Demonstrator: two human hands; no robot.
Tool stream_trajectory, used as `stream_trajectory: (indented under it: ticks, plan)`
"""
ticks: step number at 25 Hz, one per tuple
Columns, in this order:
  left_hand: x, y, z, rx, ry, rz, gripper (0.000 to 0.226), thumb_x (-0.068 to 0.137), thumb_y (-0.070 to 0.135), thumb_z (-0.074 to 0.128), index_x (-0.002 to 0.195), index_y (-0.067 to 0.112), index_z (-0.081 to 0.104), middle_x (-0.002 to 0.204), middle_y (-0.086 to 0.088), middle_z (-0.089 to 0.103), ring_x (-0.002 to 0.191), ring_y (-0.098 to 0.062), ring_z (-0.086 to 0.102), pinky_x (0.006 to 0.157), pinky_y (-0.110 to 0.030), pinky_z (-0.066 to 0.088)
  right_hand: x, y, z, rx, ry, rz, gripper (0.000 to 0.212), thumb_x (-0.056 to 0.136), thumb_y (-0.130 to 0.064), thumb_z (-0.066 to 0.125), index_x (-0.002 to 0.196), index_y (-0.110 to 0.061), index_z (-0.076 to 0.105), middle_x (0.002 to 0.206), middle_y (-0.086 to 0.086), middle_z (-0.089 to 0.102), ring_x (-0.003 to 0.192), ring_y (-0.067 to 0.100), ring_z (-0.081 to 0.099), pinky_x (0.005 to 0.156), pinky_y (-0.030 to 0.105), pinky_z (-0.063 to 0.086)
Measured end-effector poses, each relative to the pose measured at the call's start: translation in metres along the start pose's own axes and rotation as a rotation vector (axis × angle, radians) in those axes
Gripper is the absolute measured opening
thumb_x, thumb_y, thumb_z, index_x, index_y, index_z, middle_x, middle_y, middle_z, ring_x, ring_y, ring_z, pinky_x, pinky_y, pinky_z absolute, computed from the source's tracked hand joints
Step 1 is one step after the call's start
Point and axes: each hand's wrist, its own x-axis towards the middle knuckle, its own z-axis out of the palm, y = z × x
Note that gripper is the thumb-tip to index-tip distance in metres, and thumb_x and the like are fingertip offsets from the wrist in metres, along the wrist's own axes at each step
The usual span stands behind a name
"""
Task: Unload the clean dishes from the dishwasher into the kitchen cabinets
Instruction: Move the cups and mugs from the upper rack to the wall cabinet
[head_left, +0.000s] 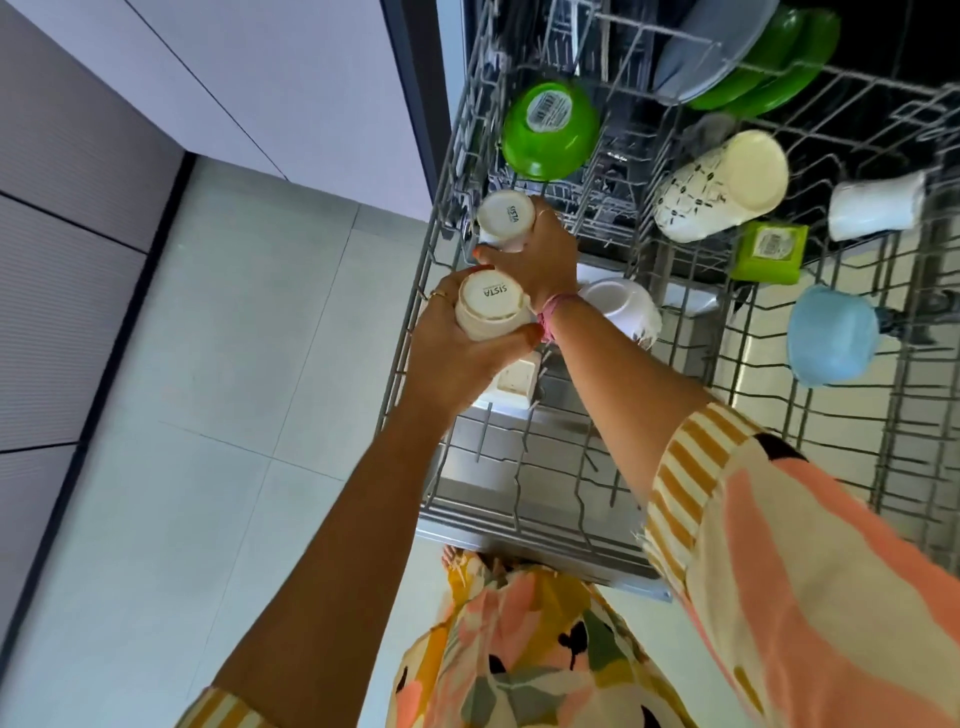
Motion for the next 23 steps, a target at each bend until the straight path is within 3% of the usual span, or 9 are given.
stream_trajectory:
  ticks: [5,9,13,16,18,23]
  plan:
    - [-0.027,0.035,-0.011,-0.071,-0.045,0.024,0.056,0.065,0.002,0.084,0.111,0.019,0.056,0.091,0.008,0.067,0.079,0.001,0.065,0.074,-0.023,0.057,-0.040,-0.031,-0.038,0.142,0.044,0.007,0.057,0.068,-0.023,0.084,0.116,-0.007,0.059,0.102,0.000,0.065,0.091,0.009,0.056,0.079,0.017,0.046]
    - [-0.067,0.072,-0.047,-0.157,-0.106,0.022,0.060,0.064,0.008,0.086,0.116,0.015,0.057,0.097,-0.001,0.070,0.086,-0.009,0.068,0.072,-0.024,0.057,-0.090,-0.078,-0.071,0.314,0.120,-0.006,0.049,0.065,-0.018,0.086,0.106,-0.010,0.061,0.091,-0.005,0.065,0.081,0.006,0.060,0.072,0.010,0.048]
    - [-0.104,0.102,-0.111,-0.195,-0.214,0.047,0.068,0.061,0.011,0.086,0.120,0.018,0.054,0.105,-0.005,0.067,0.096,-0.018,0.066,0.072,-0.024,0.056,-0.134,-0.134,-0.087,0.307,0.182,-0.066,0.045,0.064,-0.026,0.087,0.102,-0.017,0.064,0.095,-0.002,0.069,0.089,0.011,0.065,0.080,0.026,0.055]
    - [-0.128,0.127,-0.173,-0.195,-0.260,0.157,0.070,0.060,0.004,0.086,0.121,0.017,0.054,0.101,-0.002,0.066,0.091,-0.011,0.066,0.069,-0.021,0.054,-0.169,-0.200,-0.086,0.266,0.238,-0.172,0.042,0.065,-0.029,0.085,0.099,-0.021,0.063,0.095,-0.003,0.067,0.086,0.010,0.063,0.074,0.022,0.054]
    - [-0.142,0.142,-0.219,-0.165,-0.285,0.228,0.078,0.055,0.015,0.091,0.123,0.014,0.053,0.104,-0.003,0.066,0.094,-0.013,0.066,0.070,-0.024,0.054,-0.195,-0.251,-0.079,0.304,0.260,-0.227,0.042,0.067,-0.028,0.084,0.102,-0.021,0.062,0.095,-0.002,0.066,0.085,0.011,0.063,0.072,0.019,0.053]
    - [-0.169,0.185,-0.332,-0.102,-0.179,0.369,0.080,0.055,0.031,0.091,0.125,0.023,0.053,0.114,-0.001,0.066,0.102,-0.021,0.064,0.077,-0.032,0.059,-0.240,-0.367,-0.042,0.419,0.329,-0.309,0.034,0.067,-0.031,0.084,0.090,-0.033,0.058,0.094,-0.001,0.067,0.083,0.015,0.064,0.072,0.028,0.056]
